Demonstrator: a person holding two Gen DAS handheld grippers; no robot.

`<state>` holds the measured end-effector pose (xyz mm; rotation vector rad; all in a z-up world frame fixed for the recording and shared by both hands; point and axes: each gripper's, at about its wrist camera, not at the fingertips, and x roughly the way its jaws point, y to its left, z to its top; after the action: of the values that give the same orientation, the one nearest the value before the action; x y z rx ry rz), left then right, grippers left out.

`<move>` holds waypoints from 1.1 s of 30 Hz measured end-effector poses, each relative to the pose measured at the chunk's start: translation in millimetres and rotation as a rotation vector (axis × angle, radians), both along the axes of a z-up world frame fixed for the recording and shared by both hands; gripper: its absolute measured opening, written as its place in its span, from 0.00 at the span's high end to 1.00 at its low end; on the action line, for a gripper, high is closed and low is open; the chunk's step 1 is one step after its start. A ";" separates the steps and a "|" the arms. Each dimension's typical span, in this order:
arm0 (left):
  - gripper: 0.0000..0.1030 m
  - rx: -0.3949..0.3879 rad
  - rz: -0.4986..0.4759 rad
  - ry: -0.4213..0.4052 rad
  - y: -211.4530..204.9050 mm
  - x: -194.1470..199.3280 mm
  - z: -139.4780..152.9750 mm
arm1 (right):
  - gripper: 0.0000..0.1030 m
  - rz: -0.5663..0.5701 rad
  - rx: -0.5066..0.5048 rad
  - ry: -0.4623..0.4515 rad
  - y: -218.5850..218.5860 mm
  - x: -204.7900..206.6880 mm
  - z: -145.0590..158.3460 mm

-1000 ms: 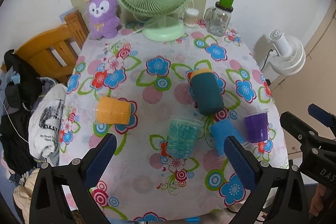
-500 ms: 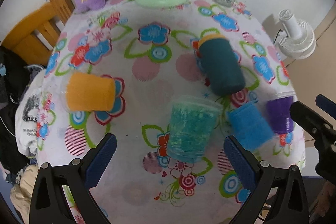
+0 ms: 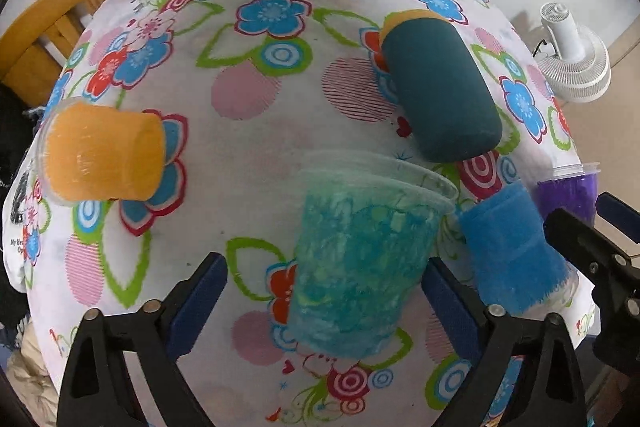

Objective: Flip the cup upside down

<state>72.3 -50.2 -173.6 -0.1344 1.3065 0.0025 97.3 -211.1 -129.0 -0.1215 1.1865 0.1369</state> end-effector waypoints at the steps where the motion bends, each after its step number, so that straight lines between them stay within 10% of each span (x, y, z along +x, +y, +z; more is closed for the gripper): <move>1: 0.14 -0.003 -0.003 -0.005 -0.3 0.6 -0.9 | 0.09 -0.001 -0.003 0.002 -0.6 1.1 -1.9; 4: 0.38 -0.011 -0.002 0.001 -2.9 3.6 -5.4 | 0.09 0.001 -0.005 0.006 -2.1 3.4 -4.6; 25: 0.39 -0.027 0.380 -0.014 34.6 -58.2 -4.1 | 0.09 0.256 0.033 -0.026 44.4 -2.9 4.3; 30: 0.34 -0.051 0.381 -0.010 38.2 -58.6 -8.7 | 0.09 0.294 0.038 -0.010 57.1 -10.6 -4.3; 33: 0.10 -0.093 0.350 -0.016 38.2 -57.4 -4.2 | 0.09 0.295 0.028 -0.015 61.0 -14.7 -4.7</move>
<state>14.9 -12.1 -177.9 -0.4397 1.2531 0.2387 82.7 -150.1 -133.7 -0.2731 1.1463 0.4110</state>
